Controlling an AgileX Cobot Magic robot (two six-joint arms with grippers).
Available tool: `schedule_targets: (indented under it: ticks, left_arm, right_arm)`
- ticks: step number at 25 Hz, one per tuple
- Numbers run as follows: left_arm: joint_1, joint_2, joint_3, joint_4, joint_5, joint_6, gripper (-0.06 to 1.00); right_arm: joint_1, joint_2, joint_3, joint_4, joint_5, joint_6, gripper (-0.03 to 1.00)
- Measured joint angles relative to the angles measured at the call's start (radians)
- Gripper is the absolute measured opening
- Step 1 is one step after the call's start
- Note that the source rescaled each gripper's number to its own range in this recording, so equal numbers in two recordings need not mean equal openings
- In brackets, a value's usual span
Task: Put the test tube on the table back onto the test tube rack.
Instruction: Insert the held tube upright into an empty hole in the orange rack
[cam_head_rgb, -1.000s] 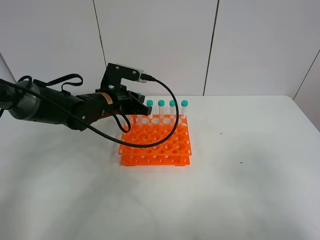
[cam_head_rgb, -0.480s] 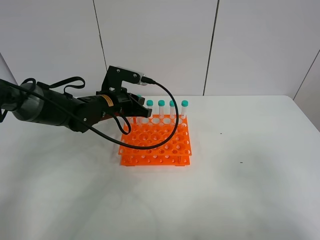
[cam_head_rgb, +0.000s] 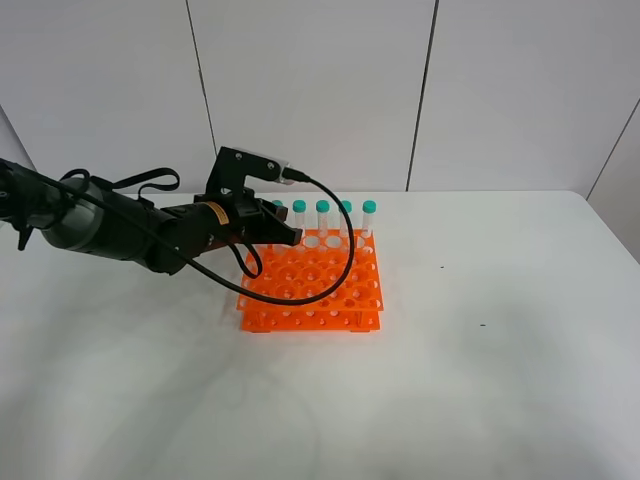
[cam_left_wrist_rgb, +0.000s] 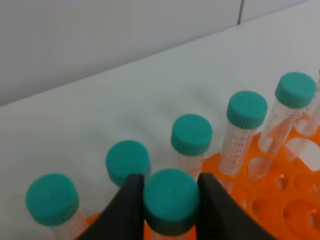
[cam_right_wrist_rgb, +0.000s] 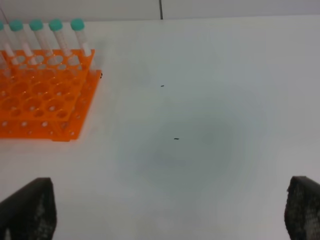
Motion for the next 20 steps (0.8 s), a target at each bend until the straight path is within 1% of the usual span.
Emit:
schedule_targets:
  ticks: [6, 10, 20]
  left_arm:
    - [0.0, 0.027, 0.0, -0.001, -0.019, -0.001, 0.0]
    - [0.0, 0.043, 0.0, -0.002, -0.029, -0.042, 0.0]
    - [0.017, 0.043, 0.0, -0.001, -0.037, -0.058, 0.0]
  right_arm:
    - [0.0, 0.0, 0.0, 0.0, 0.0, 0.0, 1.0]
    - [0.0, 0.0, 0.0, 0.0, 0.0, 0.0, 1.0]
    - [0.0, 0.0, 0.0, 0.0, 0.0, 0.0, 1.0]
